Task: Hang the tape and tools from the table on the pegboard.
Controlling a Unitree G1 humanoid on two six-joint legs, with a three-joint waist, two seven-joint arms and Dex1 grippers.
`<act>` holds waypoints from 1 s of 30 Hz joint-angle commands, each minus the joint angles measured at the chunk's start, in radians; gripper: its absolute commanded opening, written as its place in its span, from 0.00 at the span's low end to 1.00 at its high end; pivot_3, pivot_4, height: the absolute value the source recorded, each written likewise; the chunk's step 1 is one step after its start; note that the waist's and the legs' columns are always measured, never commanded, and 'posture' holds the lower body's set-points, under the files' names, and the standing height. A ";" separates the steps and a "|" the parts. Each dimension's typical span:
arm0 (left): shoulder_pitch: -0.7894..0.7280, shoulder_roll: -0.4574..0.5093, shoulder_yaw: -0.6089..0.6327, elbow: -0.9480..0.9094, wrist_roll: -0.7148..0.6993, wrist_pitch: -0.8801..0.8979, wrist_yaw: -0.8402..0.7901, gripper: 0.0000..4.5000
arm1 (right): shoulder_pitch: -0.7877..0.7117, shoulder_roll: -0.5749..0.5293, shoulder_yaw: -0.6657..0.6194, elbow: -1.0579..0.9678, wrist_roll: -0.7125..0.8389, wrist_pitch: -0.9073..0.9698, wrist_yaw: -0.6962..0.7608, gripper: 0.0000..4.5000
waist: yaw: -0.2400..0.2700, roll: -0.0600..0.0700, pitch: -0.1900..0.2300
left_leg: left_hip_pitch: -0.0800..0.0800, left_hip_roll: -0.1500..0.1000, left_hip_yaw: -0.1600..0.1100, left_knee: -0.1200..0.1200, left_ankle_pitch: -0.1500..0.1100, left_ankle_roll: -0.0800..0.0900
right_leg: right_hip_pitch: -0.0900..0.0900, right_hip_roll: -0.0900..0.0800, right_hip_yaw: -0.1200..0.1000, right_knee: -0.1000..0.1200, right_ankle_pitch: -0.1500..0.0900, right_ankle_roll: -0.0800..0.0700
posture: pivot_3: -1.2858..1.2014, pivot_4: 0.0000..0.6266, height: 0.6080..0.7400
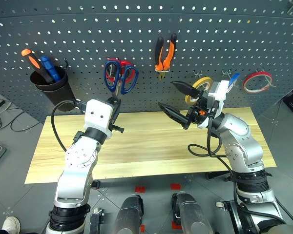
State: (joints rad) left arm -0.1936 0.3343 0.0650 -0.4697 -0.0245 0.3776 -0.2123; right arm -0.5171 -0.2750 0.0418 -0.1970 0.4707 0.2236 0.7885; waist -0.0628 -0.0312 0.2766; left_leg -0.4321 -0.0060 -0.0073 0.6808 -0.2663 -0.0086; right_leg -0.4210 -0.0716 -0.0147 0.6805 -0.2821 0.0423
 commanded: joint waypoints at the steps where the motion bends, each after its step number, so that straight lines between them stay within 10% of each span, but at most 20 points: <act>1: 0.006 -0.011 0.030 -0.027 -0.014 0.012 0.012 0.14 | -0.004 -0.004 -0.001 -0.028 0.000 -0.023 0.002 1.00 | -0.001 0.000 -0.002 | 0.000 0.000 0.000 0.000 0.000 0.000 | 0.000 0.000 0.000 0.000 0.000 0.000 | 0.44 0.32 1.00; 20: -0.074 -0.006 0.028 0.062 -0.041 0.108 -0.024 0.14 | 0.003 -0.008 0.010 -0.032 -0.002 -0.009 0.002 1.00 | -0.005 0.001 -0.002 | 0.000 0.000 0.000 0.001 0.000 0.000 | 0.000 0.000 0.000 0.001 0.000 0.000 | 0.45 0.33 1.00; 30: -0.074 -0.002 0.028 0.064 -0.052 0.098 -0.035 0.79 | 0.014 -0.016 0.019 -0.039 -0.003 -0.008 0.002 1.00 | -0.019 0.001 -0.003 | 0.000 0.000 0.001 0.001 0.000 0.000 | 0.000 0.000 0.000 0.001 0.000 0.000 | 0.44 0.34 1.00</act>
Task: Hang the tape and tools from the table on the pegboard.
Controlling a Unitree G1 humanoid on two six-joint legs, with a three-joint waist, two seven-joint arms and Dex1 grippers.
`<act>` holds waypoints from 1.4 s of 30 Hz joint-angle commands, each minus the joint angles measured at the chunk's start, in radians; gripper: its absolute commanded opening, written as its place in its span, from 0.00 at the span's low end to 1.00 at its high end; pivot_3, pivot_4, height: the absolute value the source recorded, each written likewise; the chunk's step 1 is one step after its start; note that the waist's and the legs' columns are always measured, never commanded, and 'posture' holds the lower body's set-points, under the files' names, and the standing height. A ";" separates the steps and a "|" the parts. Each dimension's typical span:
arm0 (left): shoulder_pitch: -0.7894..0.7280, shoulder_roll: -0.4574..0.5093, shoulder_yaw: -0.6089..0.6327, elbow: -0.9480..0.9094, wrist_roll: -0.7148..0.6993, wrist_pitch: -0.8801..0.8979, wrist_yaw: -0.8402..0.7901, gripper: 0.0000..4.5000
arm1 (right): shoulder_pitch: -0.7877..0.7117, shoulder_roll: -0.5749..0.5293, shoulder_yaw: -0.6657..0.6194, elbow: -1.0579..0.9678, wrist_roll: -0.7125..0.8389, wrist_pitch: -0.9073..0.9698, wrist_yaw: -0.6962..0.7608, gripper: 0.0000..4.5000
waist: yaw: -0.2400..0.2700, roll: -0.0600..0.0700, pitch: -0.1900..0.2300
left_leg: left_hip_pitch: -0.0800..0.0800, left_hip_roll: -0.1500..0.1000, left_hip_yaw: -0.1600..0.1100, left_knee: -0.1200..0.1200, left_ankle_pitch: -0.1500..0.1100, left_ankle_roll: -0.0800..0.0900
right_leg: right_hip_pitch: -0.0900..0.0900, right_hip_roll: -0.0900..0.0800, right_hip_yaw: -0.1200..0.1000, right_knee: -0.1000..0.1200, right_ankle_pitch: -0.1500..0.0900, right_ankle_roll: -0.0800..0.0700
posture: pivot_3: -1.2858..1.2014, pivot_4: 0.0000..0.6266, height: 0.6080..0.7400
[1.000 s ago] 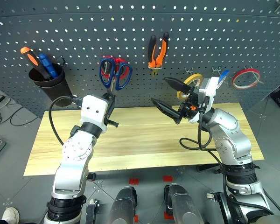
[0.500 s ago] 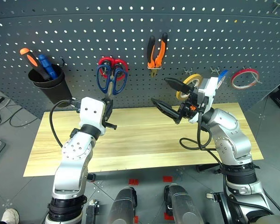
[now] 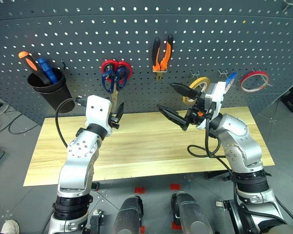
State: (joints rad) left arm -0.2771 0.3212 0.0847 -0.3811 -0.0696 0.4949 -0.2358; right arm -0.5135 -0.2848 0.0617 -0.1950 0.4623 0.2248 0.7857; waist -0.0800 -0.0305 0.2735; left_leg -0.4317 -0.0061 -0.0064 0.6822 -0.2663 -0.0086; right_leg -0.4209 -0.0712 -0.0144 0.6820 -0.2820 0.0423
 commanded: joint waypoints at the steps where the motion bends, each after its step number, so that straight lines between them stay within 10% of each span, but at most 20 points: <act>1: 0.015 0.013 0.010 -0.027 -0.008 -0.020 -0.014 0.86 | 0.012 -0.007 -0.001 -0.042 0.006 -0.009 0.005 1.00 | -0.003 0.000 0.000 | 0.000 0.000 0.000 0.000 0.000 0.000 | 0.000 0.000 0.000 0.000 0.000 0.000 | 0.44 0.34 1.00; 3: 0.027 0.017 0.017 -0.032 -0.010 -0.019 -0.016 0.99 | 0.014 -0.010 -0.002 -0.045 0.007 -0.008 0.005 1.00 | -0.004 0.000 0.000 | 0.000 0.000 0.000 0.000 0.000 0.000 | 0.000 0.000 0.000 0.000 0.000 0.000 | 0.44 0.34 1.00; 19: 0.359 -0.068 0.157 -0.131 0.018 0.143 0.151 1.00 | 0.073 -0.056 0.195 -0.060 -0.129 -0.033 0.086 1.00 | -0.003 0.000 0.001 | 0.002 0.001 0.001 0.000 -0.003 0.005 | 0.000 0.000 0.003 0.000 0.000 0.000 | 0.46 0.49 1.00; 42: -0.057 0.276 0.250 0.514 -0.132 0.350 -0.090 1.00 | -0.111 0.128 0.330 0.083 -0.268 0.055 0.020 1.00 | -0.003 0.001 0.102 | 0.004 0.000 -0.002 0.001 -0.004 0.007 | 0.000 0.000 0.001 0.003 0.000 -0.001 | 0.47 0.75 1.00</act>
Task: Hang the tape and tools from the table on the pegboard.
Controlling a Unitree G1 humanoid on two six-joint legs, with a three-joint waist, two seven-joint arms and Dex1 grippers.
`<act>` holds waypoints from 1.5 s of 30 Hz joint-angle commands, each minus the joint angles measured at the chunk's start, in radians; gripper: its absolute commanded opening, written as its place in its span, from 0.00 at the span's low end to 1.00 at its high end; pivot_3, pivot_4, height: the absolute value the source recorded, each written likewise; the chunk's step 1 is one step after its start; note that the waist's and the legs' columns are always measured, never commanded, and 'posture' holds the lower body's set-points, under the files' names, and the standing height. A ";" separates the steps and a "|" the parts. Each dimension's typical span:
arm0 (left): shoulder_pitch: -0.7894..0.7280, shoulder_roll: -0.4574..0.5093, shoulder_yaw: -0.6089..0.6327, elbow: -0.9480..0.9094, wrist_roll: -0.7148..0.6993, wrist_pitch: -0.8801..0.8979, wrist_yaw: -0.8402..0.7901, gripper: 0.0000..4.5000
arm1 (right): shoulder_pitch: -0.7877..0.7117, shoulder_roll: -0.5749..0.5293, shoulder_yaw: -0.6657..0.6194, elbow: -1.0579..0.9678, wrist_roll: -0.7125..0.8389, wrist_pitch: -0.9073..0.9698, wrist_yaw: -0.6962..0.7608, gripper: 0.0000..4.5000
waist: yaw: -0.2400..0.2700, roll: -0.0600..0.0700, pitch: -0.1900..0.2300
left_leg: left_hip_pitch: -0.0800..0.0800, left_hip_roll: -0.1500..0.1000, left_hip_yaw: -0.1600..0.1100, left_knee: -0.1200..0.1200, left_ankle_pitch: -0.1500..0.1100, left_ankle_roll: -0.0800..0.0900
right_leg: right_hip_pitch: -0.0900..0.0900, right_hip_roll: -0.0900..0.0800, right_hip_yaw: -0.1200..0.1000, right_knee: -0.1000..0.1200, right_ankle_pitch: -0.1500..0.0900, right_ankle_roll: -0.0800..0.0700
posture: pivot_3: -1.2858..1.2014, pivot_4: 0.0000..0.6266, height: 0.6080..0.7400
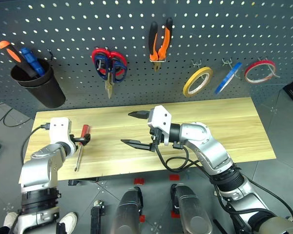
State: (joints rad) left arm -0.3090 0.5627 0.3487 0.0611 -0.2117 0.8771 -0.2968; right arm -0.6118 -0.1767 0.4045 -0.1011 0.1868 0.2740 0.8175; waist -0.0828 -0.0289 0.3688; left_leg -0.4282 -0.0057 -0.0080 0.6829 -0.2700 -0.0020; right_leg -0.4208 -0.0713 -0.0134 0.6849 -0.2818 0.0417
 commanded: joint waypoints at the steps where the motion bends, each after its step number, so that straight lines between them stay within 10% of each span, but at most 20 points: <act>1: -0.038 0.043 -0.017 0.096 0.011 -0.038 -0.031 1.00 | -0.012 0.022 -0.013 -0.012 0.008 0.010 -0.015 1.00 | 0.000 -0.001 0.011 | 0.000 0.000 0.001 0.000 0.000 0.000 | -0.001 0.000 0.000 0.000 0.000 0.000 | 0.47 0.76 1.00; 12: -0.201 0.098 -0.142 0.385 0.043 -0.131 -0.143 1.00 | 0.001 0.021 -0.009 -0.045 -0.002 0.030 -0.040 1.00 | 0.002 -0.001 0.047 | 0.000 0.001 0.006 0.001 0.000 -0.001 | -0.004 -0.001 0.000 0.006 0.000 0.000 | 0.46 0.80 1.00; 25: -0.292 0.117 -0.182 0.480 0.073 -0.164 -0.175 0.21 | -0.014 0.024 -0.022 -0.025 0.000 0.022 -0.036 1.00 | -0.001 -0.002 0.052 | 0.000 0.001 0.009 0.003 0.001 -0.001 | -0.006 -0.001 0.001 0.008 0.000 0.000 | 0.46 0.77 1.00; 31: -0.259 0.120 -0.175 0.435 0.065 -0.144 -0.177 0.21 | -0.017 0.034 -0.024 -0.006 -0.008 0.008 -0.040 1.00 | -0.001 -0.002 0.052 | 0.000 0.001 0.009 0.002 0.002 -0.004 | -0.007 -0.001 0.001 0.007 0.000 0.000 | 0.46 0.75 1.00; 45: 0.202 0.030 -0.315 -0.545 0.230 -0.187 -0.015 0.21 | 0.125 -0.103 -0.206 -0.176 0.206 0.048 0.068 1.00 | 0.014 -0.005 0.047 | -0.005 0.001 0.004 -0.003 0.003 -0.006 | -0.004 -0.005 -0.001 -0.004 0.000 0.000 | 0.47 0.54 1.00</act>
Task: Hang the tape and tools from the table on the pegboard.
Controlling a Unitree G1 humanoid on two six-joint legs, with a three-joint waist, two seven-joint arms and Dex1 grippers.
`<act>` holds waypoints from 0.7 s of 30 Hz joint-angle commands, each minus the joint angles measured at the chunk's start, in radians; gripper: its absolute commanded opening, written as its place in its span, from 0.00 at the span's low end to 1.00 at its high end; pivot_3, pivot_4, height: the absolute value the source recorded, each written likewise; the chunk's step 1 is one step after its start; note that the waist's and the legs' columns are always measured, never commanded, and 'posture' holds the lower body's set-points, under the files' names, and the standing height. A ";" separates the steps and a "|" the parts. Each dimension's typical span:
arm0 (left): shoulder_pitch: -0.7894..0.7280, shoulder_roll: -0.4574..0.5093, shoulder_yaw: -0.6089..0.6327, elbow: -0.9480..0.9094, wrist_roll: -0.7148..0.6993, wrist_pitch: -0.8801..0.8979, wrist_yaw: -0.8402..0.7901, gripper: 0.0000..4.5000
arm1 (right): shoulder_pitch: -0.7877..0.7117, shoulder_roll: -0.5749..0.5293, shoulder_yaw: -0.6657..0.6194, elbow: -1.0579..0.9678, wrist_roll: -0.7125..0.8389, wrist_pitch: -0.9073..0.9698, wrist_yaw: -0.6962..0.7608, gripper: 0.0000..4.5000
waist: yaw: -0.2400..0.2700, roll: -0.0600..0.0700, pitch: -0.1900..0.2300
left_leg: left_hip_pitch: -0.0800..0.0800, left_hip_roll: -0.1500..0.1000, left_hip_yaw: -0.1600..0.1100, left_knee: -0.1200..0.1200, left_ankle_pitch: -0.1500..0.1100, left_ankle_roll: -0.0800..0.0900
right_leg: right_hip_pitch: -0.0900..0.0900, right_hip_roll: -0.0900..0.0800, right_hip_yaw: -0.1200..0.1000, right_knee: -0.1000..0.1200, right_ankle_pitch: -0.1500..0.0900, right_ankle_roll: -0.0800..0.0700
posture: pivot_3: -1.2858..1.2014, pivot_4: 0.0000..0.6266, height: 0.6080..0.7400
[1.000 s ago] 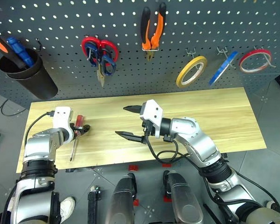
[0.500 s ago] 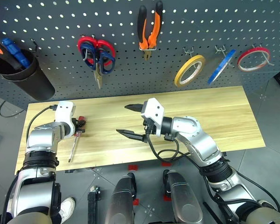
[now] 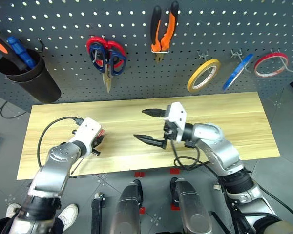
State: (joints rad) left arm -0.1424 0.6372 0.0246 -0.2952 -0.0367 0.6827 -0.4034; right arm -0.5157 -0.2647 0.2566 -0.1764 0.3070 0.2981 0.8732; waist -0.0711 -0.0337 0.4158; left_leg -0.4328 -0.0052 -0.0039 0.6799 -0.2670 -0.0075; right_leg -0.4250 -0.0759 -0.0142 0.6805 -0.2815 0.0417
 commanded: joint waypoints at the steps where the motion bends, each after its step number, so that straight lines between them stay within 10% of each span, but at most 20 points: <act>1: 0.048 -0.059 0.004 -0.231 0.076 0.006 0.118 0.21 | 0.034 -0.020 -0.073 -0.112 0.099 0.033 0.005 1.00 | 0.007 -0.001 -0.001 | 0.000 0.000 0.000 0.000 0.000 0.000 | 0.000 0.000 0.000 0.000 0.000 0.000 | 0.47 0.52 1.00; 21: -0.241 -0.145 0.136 -0.396 0.354 -0.176 0.406 0.21 | -0.092 0.121 -0.202 -0.157 0.230 0.081 -0.236 1.00 | 0.019 -0.008 -0.127 | 0.000 -0.001 -0.004 -0.001 0.003 -0.005 | 0.001 0.004 -0.002 0.000 0.001 -0.001 | 0.47 0.29 1.00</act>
State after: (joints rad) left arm -0.3638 0.4819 0.1282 -0.6852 0.2896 0.5499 -0.0136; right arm -0.5842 -0.1507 0.0614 -0.3102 0.5298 0.4120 0.6443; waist -0.0525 -0.0417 0.2885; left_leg -0.4331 -0.0057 -0.0083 0.6793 -0.2639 -0.0124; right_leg -0.4241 -0.0715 -0.0165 0.6807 -0.2802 0.0403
